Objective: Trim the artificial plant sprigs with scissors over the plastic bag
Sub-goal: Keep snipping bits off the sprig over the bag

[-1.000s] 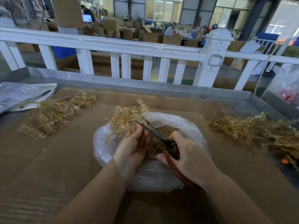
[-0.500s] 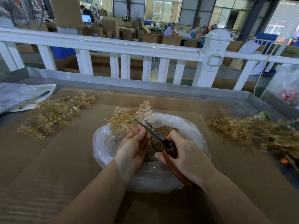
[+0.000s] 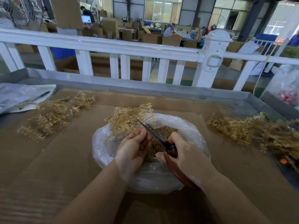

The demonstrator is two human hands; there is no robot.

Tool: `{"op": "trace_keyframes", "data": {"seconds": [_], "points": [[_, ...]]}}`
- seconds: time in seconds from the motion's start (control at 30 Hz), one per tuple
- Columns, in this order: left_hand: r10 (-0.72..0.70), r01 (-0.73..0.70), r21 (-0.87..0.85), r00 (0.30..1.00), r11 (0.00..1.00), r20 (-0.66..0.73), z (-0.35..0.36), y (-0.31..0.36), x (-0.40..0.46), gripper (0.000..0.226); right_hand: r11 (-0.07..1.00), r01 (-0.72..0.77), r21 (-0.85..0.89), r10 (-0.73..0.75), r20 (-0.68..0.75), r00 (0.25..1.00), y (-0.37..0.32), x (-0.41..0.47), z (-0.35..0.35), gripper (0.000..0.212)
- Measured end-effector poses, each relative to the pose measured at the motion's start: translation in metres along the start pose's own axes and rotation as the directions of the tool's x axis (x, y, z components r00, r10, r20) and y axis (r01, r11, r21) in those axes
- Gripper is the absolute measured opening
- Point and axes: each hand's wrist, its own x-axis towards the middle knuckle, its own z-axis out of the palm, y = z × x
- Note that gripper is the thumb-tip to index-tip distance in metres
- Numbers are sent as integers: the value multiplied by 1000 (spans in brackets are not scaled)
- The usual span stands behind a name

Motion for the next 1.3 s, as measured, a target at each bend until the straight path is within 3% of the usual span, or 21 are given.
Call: {"op": "trace_keyframes", "data": {"seconds": [0.4,0.9,1.3], "points": [[6,-6,85,1000,996,-4,-2,0,4,7,1000,7,-6,-7,-16,1000,2,-4,-1,38],[-21,19,42,999,999,33,-7,-2,12,14,999,27,-24,-28,-25,999,-2,-3,1,38],[-76,73,71,996,995,47,-2,1,6,12,997,-22,74,22,-5,1000,-4,1,5,36]]}}
